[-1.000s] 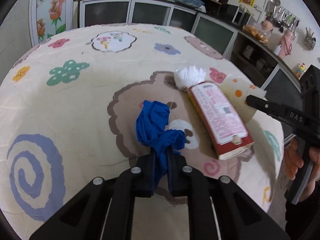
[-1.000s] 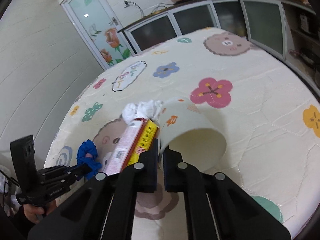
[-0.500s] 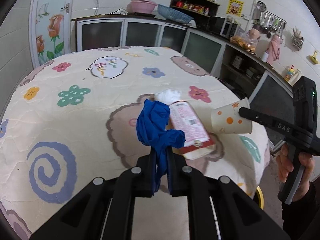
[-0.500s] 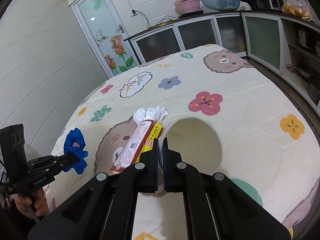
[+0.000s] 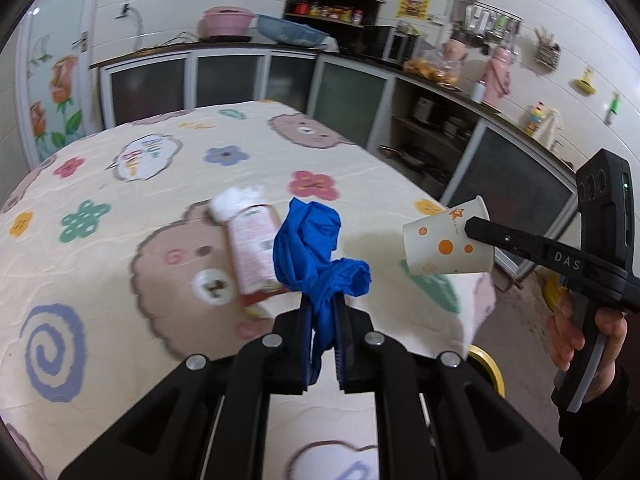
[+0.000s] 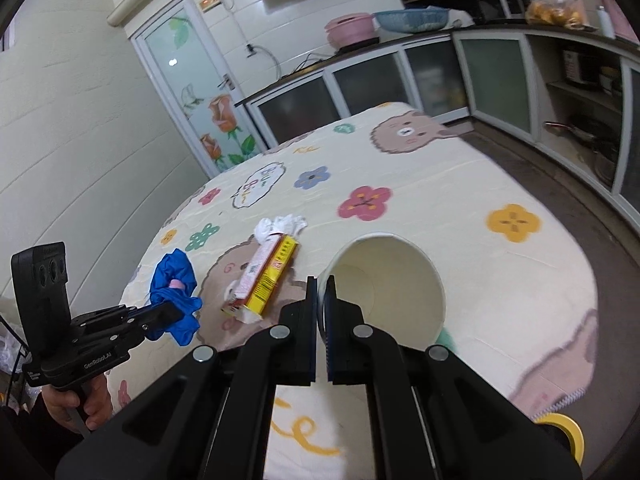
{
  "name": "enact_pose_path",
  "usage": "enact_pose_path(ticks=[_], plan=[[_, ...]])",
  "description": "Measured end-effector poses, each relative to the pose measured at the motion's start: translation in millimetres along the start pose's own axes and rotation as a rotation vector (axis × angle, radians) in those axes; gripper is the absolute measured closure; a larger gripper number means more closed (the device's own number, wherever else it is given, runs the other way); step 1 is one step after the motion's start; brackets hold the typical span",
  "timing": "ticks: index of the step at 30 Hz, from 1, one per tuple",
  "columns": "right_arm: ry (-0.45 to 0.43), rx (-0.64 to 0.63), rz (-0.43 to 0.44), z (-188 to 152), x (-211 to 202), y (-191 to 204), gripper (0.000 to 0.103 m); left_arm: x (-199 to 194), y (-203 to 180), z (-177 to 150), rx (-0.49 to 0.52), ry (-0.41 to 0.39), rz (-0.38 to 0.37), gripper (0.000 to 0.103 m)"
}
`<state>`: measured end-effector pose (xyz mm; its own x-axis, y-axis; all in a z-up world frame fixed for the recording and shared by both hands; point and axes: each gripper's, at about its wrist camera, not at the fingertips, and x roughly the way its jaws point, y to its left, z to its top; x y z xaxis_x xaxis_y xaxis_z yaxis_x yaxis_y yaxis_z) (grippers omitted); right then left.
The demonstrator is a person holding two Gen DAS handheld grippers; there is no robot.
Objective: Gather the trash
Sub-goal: 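Carry the paper cup and glove in both tools over the bin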
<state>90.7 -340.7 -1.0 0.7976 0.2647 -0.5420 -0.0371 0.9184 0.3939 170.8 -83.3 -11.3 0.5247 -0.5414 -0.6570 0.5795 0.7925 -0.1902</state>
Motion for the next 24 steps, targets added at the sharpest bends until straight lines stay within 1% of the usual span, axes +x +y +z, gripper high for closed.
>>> enact_pose_path(ticks=[4,10,18,24], plan=[[-0.028,0.023,-0.038,-8.7,-30.0,-15.9,0.100,7.9,-32.9,1.3,0.049,0.008,-0.050,0.095],[-0.077,0.054,-0.146,-29.6,-83.9,-42.8,0.100,22.1,-93.3,1.5,0.140,0.025,-0.134,0.094],[-0.104,0.115,-0.290,-68.0,-141.2,-78.2,0.100,43.4,-176.1,-10.7,0.264,0.072,-0.252,0.094],[-0.109,0.169,-0.373,-102.9,-172.9,-98.7,0.100,54.3,-213.0,-21.0,0.329,0.092,-0.292,0.094]])
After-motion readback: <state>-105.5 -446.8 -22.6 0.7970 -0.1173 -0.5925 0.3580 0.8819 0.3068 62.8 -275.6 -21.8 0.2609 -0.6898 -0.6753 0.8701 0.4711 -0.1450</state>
